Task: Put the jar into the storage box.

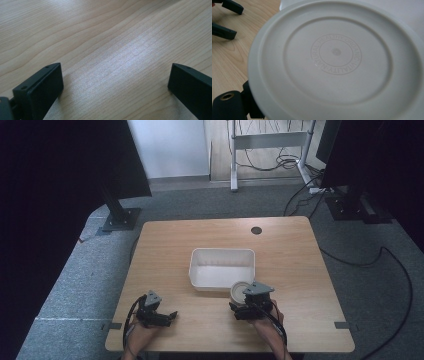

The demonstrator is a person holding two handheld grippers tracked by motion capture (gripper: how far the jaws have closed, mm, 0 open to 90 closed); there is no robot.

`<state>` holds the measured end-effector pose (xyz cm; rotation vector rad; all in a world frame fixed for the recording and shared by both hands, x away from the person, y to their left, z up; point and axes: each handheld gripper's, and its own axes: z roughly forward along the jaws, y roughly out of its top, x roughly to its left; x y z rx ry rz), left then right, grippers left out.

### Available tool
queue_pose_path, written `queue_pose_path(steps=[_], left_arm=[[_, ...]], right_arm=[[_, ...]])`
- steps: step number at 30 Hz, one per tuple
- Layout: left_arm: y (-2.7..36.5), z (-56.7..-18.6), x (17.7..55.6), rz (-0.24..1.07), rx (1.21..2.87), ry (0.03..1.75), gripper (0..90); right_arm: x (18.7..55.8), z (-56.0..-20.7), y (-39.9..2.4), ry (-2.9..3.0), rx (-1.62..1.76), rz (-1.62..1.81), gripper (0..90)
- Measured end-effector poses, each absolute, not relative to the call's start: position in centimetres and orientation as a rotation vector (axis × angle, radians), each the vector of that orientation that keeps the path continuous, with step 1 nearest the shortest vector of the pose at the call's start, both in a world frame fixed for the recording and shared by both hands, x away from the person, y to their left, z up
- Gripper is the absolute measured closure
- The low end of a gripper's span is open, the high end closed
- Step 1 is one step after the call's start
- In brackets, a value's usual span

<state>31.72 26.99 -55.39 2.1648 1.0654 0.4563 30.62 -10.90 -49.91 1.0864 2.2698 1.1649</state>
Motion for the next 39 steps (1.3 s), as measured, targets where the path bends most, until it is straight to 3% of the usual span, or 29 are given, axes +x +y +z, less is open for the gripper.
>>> queue_pose_path(steps=[39], left_arm=[[27.0,-55.4,31.7,0.457,2.165,1.066,0.0]], right_arm=[[36.1,-48.8,-6.2,2.271,1.067,1.177,9.3]])
